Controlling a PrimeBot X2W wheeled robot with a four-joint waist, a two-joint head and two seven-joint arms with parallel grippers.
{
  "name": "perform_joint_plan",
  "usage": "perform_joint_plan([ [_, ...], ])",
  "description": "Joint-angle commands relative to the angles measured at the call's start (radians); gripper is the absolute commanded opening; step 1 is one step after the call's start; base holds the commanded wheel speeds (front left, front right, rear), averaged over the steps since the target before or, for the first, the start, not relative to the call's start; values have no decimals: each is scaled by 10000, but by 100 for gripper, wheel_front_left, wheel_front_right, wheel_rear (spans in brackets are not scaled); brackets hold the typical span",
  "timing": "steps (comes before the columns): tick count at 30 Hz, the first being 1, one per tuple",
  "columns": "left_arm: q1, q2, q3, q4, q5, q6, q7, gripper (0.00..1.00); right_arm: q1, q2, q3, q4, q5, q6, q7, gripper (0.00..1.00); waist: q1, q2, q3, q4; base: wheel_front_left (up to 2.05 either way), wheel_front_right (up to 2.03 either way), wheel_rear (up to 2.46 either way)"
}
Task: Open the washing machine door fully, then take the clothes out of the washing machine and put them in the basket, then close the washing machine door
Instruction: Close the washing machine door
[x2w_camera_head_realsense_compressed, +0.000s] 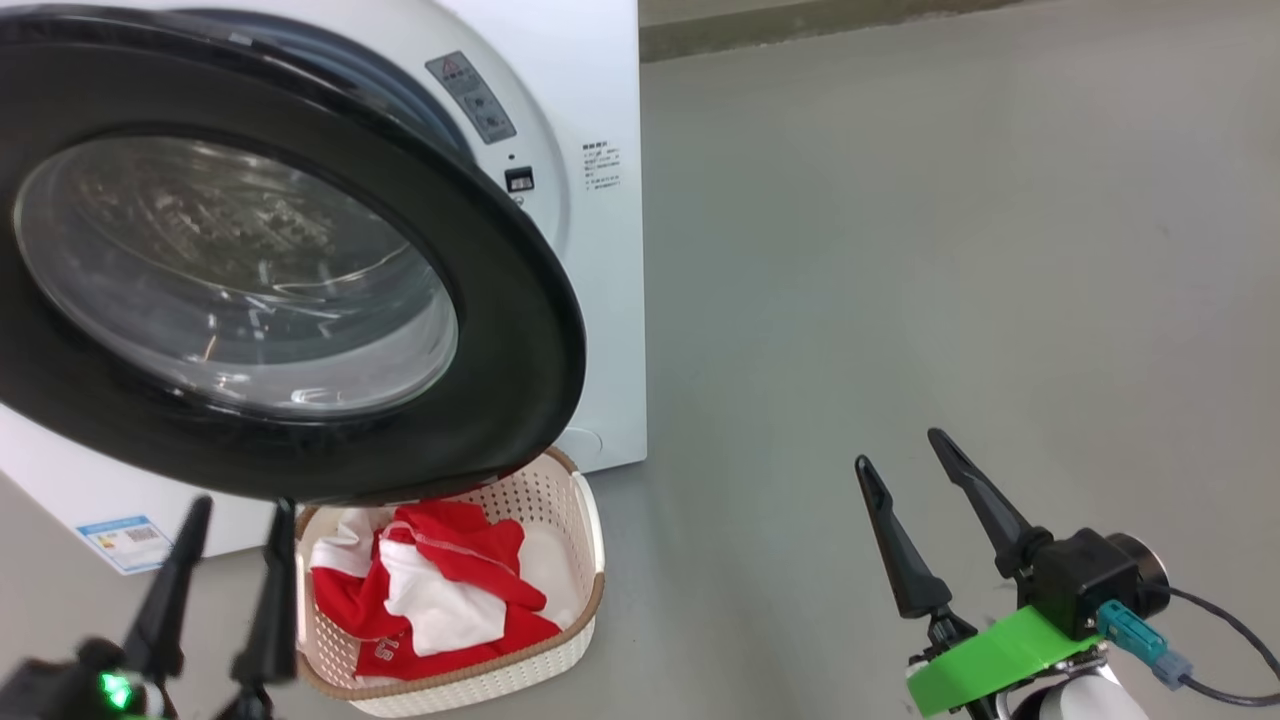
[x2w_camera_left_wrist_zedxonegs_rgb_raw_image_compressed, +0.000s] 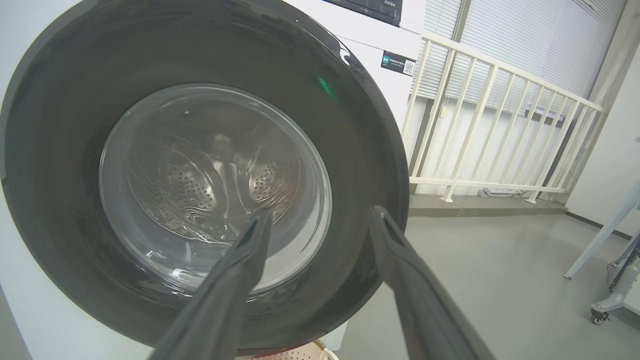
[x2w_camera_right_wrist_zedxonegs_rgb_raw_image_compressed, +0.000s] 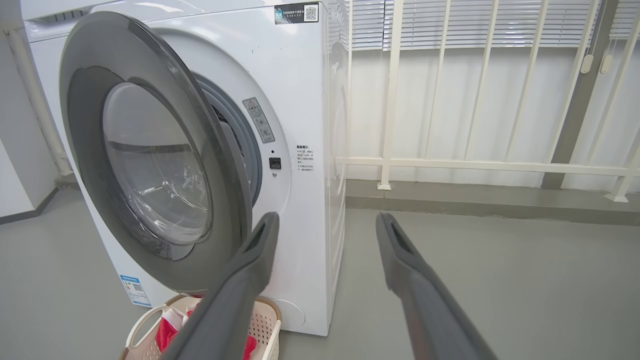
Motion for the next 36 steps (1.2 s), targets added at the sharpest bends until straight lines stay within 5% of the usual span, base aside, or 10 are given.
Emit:
perform_joint_plan([
  [1, 99, -11, 465, -411, 625, -59, -86, 100, -10, -36, 217, -320, 56, 63, -65, 100, 0, 0, -119, -53, 0, 0, 0],
  [14, 1719, -766, 1168, -860, 2591, -65, -88, 100, 828, -13, -306, -966, -33, 63, -65, 100, 0, 0, -435, -31, 0, 0, 0],
  [36, 1929, -1192, 1165, -654, 2700, -67, -89, 100, 1009, 23, -229, -886, -49, 63, -65, 100, 0, 0, -573, -9, 0, 0, 0],
])
